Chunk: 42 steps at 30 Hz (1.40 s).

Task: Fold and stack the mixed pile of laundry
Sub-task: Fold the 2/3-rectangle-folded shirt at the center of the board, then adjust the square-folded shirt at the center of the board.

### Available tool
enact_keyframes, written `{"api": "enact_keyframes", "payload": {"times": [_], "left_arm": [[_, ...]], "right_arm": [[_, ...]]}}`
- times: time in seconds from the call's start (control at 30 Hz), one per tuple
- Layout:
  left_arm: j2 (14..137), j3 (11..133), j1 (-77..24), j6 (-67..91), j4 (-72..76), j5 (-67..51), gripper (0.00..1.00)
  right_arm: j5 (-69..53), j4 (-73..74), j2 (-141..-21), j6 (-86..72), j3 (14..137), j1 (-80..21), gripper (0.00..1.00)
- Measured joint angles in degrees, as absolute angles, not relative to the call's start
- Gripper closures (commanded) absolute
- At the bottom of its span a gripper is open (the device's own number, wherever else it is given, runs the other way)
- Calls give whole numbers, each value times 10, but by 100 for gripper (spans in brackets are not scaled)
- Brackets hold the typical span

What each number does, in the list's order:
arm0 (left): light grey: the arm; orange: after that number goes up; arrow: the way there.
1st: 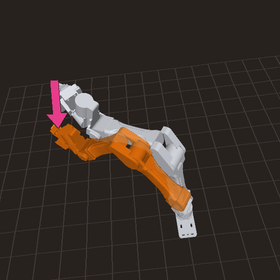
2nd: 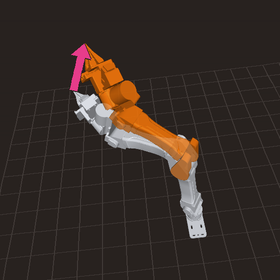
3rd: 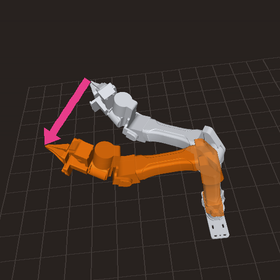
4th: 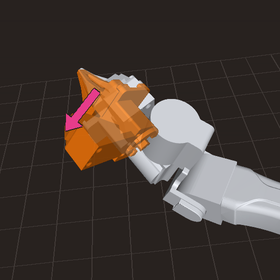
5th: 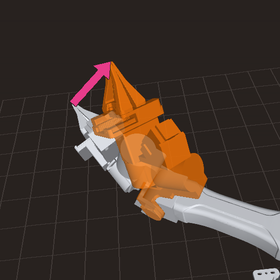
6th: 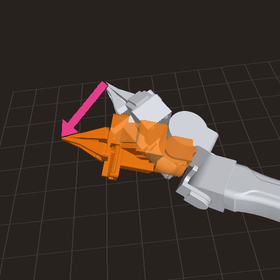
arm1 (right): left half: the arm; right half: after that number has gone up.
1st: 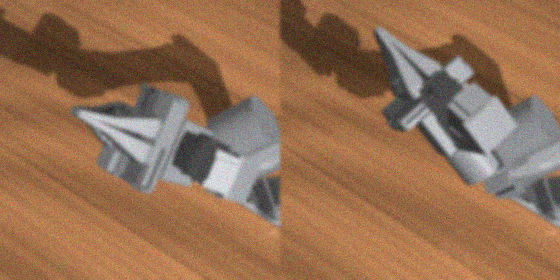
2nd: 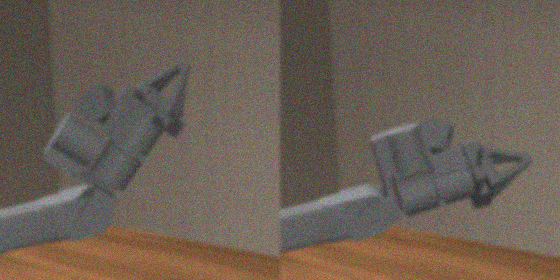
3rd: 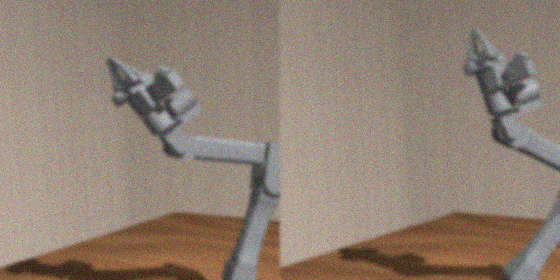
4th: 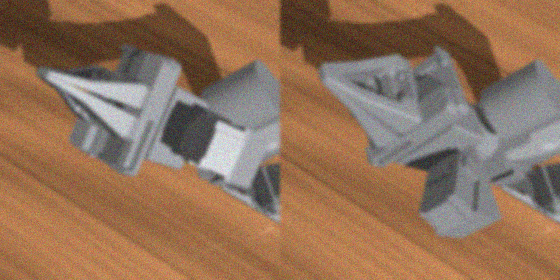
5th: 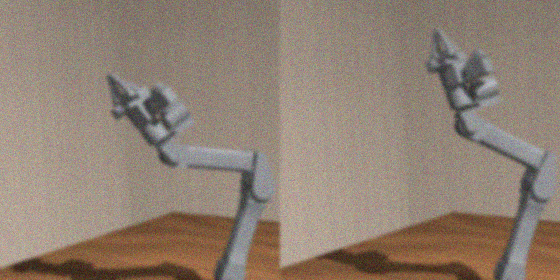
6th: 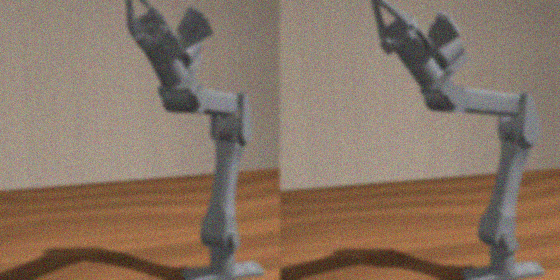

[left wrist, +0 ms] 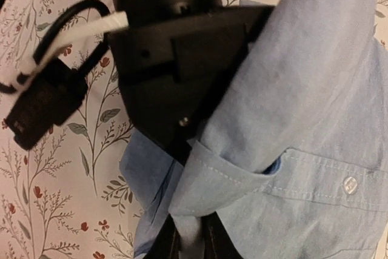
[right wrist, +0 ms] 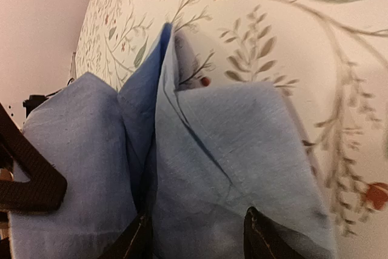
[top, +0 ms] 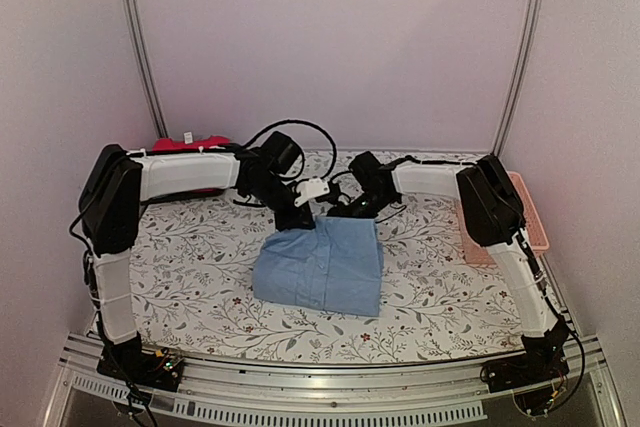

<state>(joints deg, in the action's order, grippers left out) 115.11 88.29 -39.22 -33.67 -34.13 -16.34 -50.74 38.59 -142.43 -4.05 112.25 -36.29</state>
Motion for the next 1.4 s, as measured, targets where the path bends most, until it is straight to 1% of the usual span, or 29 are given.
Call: {"api": "enact_keyframes", "payload": {"times": [0.03,0.17,0.23,0.27,0.37,0.43,0.47,0.63,0.73,0.83,0.93,1.07,1.17,1.3,1.37,1.4], "left_arm": [[1152,885,-391,-339,-341,-163,81],[1159,898,-383,-328,-332,-160,64],[1163,910,-373,-312,-326,-157,54],[1165,920,-366,-296,-324,-158,48],[1163,951,-329,-234,-318,-175,37],[1147,949,-289,-177,-302,-210,4],[1134,936,-267,-150,-288,-230,1],[1028,814,-165,-13,-246,-304,0],[984,747,-164,46,-219,-337,0],[970,687,-178,90,-179,-371,0],[949,607,-183,138,-120,-369,0],[878,525,-178,201,-41,-349,0],[857,522,-168,222,5,-372,0],[889,551,-172,210,16,-388,1],[915,559,-176,201,15,-395,9],[933,567,-180,194,7,-397,11]], "right_arm": [[-497,386,-1421,-47,1125,-352,45],[-456,387,-1397,-77,1127,-283,39],[-442,386,-1379,-89,1126,-249,38],[-440,384,-1368,-93,1123,-234,38],[-439,372,-1314,-105,1088,-193,37],[-443,361,-1270,-108,1047,-183,37],[-447,356,-1248,-108,1024,-183,37],[-474,332,-1178,-109,910,-208,37],[-481,333,-1173,-105,871,-225,37],[-475,343,-1173,-90,858,-243,37],[-467,343,-1173,-77,855,-254,37],[-455,344,-1174,-64,846,-259,37],[-451,344,-1177,-56,846,-258,37],[-448,345,-1190,-47,846,-258,38],[-444,349,-1202,-42,848,-258,38],[-442,351,-1208,-40,850,-258,39]]}}
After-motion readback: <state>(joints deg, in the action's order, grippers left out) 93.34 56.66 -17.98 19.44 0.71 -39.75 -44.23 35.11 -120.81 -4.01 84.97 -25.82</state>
